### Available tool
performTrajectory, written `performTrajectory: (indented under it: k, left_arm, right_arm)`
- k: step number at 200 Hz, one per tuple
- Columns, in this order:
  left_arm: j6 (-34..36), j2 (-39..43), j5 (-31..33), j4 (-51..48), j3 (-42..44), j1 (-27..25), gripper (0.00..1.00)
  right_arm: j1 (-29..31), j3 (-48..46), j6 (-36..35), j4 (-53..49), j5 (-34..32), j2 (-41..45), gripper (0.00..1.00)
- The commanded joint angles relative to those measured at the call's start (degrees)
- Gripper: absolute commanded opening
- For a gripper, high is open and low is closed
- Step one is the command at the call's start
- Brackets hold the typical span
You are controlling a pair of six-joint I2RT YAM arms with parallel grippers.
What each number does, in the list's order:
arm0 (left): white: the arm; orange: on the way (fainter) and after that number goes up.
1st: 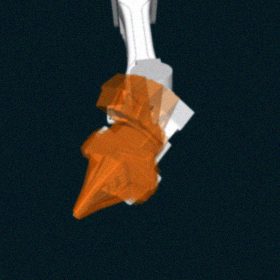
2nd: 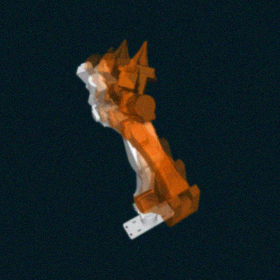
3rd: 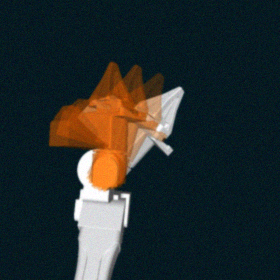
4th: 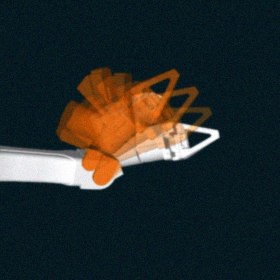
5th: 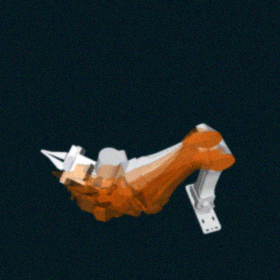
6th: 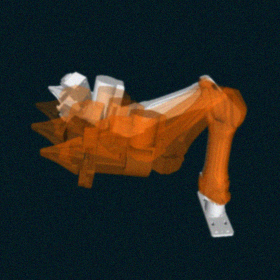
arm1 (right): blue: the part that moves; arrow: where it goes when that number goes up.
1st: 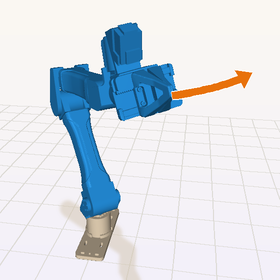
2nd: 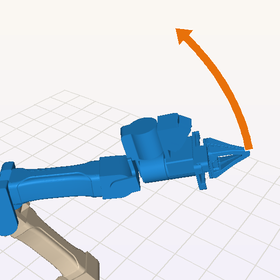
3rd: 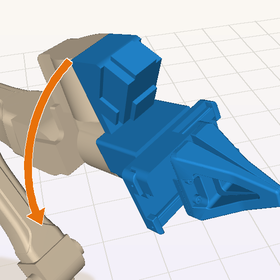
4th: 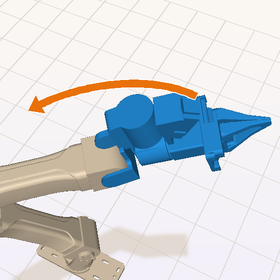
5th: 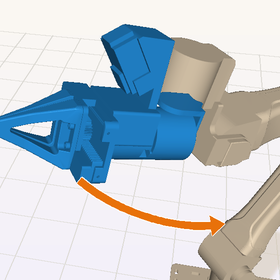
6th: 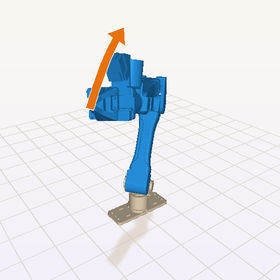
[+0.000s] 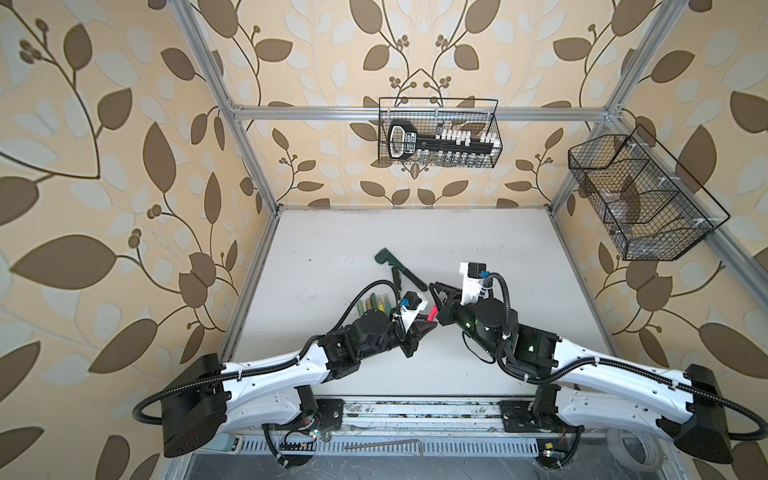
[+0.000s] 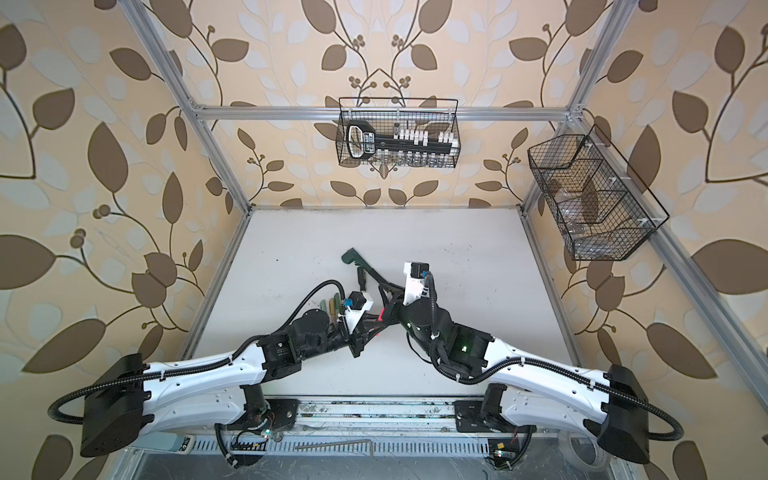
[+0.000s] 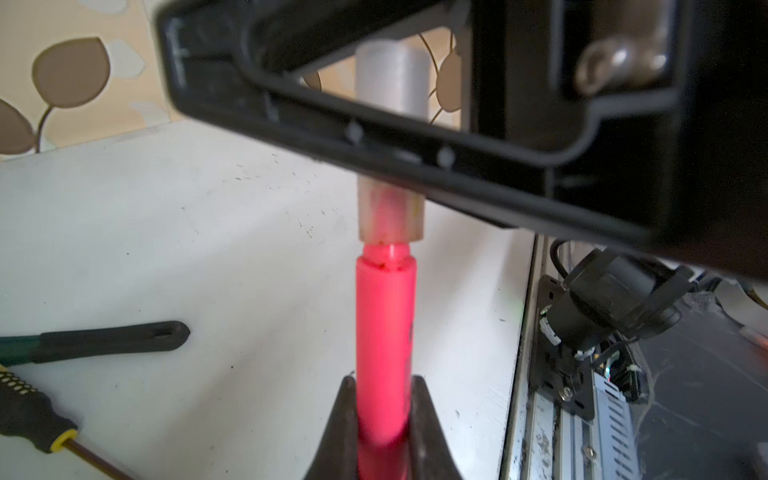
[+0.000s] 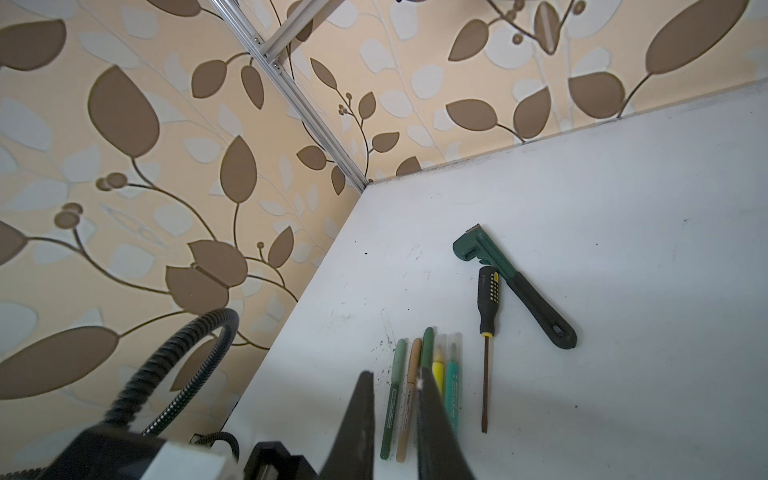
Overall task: Insert the pens into the pen caps
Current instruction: 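Press the cap down onto the highlighter with the right gripper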
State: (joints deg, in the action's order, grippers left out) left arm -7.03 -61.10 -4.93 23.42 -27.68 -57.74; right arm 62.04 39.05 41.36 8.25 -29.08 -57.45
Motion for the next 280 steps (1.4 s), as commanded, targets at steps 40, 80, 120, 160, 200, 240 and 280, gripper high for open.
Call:
performTrajectory:
  k: [40, 80, 120, 160, 200, 240, 280]
  left_arm:
    - [2.1, 3.4, 9.9, 3.7, -6.7, 1.0, 0.00]
    - [1.9, 6.3, 13.8, 2.9, -9.9, 2.7, 0.00]
    - [1.4, 6.0, 11.2, 2.0, -14.3, 6.6, 0.00]
    - [0.5, 5.1, 10.5, 2.3, -16.8, 9.1, 0.00]
    - [-3.1, 5.3, 13.4, 1.7, -19.1, 12.7, 0.00]
    - [-3.1, 5.8, 9.3, -1.1, -22.3, 15.6, 0.00]
    - [-2.7, 7.8, 7.8, -1.7, -21.9, 17.2, 0.00]
  right_arm:
    - [9.1, -6.3, 3.3, 1.5, 0.5, -0.5, 0.00]
    - [13.8, -9.0, 3.7, 4.8, -1.2, -0.4, 0.00]
    - [16.5, -10.3, 3.9, 8.0, -0.9, -1.5, 0.00]
    - [18.8, -10.7, 4.2, 9.2, -1.8, -2.6, 0.00]
    - [20.0, -11.0, 3.7, 12.3, 0.2, -3.8, 0.00]
    - [22.1, -9.2, -2.8, 11.5, 3.2, -4.7, 0.00]
    - [22.4, -8.5, -7.8, 4.1, 7.1, -3.3, 0.00]
